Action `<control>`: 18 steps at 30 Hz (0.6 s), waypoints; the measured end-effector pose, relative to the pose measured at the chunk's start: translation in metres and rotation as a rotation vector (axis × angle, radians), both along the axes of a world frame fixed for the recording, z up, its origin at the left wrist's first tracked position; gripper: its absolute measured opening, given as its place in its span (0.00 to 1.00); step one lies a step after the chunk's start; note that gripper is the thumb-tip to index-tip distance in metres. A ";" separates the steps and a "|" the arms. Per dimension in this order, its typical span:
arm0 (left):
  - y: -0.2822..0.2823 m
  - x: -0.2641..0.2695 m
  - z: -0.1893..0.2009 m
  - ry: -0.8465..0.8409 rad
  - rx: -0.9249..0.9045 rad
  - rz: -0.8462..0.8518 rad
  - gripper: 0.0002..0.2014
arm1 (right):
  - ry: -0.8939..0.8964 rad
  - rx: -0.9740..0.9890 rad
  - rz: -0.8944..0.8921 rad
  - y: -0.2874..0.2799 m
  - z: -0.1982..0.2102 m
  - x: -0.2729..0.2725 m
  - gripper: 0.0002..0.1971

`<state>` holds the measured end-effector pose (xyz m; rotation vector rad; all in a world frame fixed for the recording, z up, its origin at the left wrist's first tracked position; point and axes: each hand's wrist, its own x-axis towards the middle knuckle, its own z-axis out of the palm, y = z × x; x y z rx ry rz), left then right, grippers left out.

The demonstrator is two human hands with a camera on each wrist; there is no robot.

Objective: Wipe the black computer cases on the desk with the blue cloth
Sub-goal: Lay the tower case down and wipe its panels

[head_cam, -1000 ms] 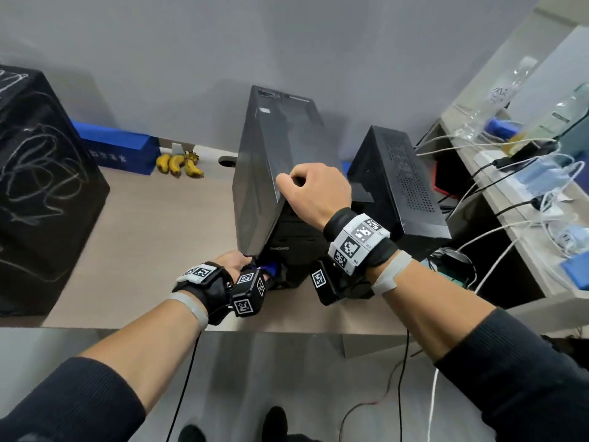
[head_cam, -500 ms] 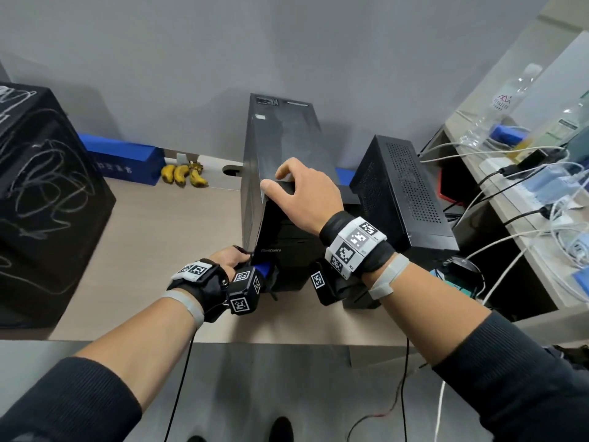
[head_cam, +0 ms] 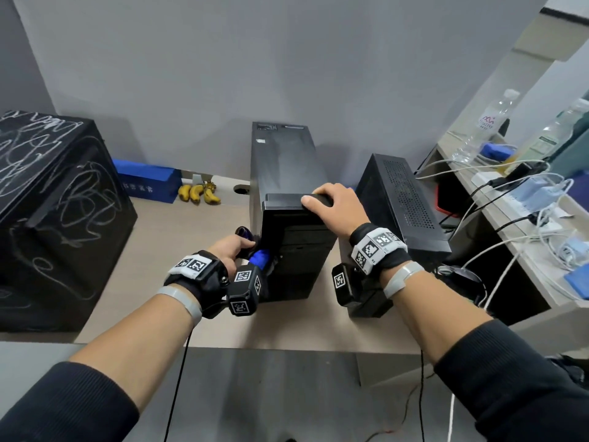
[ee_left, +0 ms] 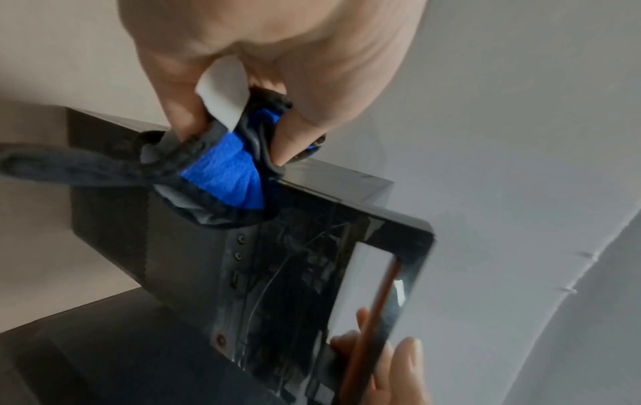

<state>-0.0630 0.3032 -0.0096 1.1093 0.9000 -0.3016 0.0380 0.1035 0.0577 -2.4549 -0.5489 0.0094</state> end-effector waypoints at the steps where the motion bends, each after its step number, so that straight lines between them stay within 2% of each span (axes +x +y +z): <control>1: -0.001 0.000 0.004 -0.002 0.008 0.009 0.12 | 0.048 0.028 0.041 -0.001 0.001 0.000 0.23; 5: -0.002 -0.011 0.013 -0.033 0.057 0.007 0.12 | 0.094 0.014 0.116 -0.004 0.005 -0.001 0.31; 12: 0.021 -0.021 0.052 -0.215 0.029 0.112 0.10 | 0.074 0.073 0.039 0.015 -0.002 -0.019 0.30; 18: 0.037 -0.005 0.102 -0.435 0.031 0.281 0.14 | 0.058 -0.010 0.072 0.019 0.010 -0.026 0.27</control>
